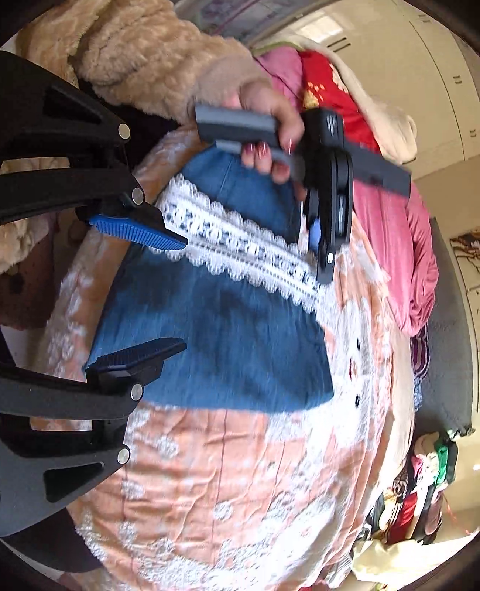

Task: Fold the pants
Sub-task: 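Lay the folded leg down and open both grippers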

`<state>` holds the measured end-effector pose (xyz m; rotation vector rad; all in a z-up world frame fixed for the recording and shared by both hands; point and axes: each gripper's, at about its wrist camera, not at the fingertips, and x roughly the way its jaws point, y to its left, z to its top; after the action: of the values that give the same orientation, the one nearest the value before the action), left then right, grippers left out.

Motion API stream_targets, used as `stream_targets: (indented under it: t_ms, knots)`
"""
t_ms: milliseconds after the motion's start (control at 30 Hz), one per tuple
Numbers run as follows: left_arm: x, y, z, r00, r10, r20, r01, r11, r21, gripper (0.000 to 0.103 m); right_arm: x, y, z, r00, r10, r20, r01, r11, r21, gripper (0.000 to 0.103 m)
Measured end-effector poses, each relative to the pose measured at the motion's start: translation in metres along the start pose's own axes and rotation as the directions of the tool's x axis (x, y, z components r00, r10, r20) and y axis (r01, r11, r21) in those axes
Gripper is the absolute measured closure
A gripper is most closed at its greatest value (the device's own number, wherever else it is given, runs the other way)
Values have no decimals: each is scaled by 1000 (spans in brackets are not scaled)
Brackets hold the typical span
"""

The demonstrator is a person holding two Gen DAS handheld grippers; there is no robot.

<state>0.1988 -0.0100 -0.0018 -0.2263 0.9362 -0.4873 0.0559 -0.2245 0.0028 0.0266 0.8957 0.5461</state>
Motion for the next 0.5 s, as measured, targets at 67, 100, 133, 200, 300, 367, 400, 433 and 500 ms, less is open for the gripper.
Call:
stream_targets:
  t_ms: [67, 100, 133, 200, 300, 367, 400, 433, 500]
  knots:
    - [-12, -12, -5, 999, 41, 18, -41, 998, 39, 65, -1, -7, -4, 1000, -11, -2, 11, 1000, 6, 52]
    - [-18, -19, -8, 998, 45, 33, -46, 997, 54, 58, 0, -9, -6, 1000, -14, -6, 14, 1000, 4, 51]
    - [-24, -25, -13, 998, 48, 44, -51, 996, 68, 54, 2, -10, -6, 1000, -19, -11, 19, 1000, 3, 51]
    - [-29, -36, -24, 997, 55, 48, -59, 994, 89, 51, 10, -11, -9, 999, -22, -38, 22, 1000, -5, 50]
    - [-32, -52, -43, 995, 86, 44, -91, 988, 127, 51, 23, -14, -16, 995, -37, -90, 37, 999, 3, 50]
    - [-29, -59, -55, 995, 93, 34, -97, 984, 148, 51, 29, -15, -19, 994, -33, -107, 35, 999, 15, 48]
    - [-26, -63, -61, 994, 105, 25, -108, 979, 171, 51, 30, -17, -22, 994, -27, -109, 30, 999, 24, 47]
    - [-22, -67, -66, 992, 126, 20, -127, 973, 195, 51, 32, -17, -23, 994, -23, -107, 26, 999, 28, 47]
    - [-14, -71, -75, 986, 169, 6, -166, 962, 218, 51, 33, -17, -24, 994, -20, -104, 23, 999, 25, 45]
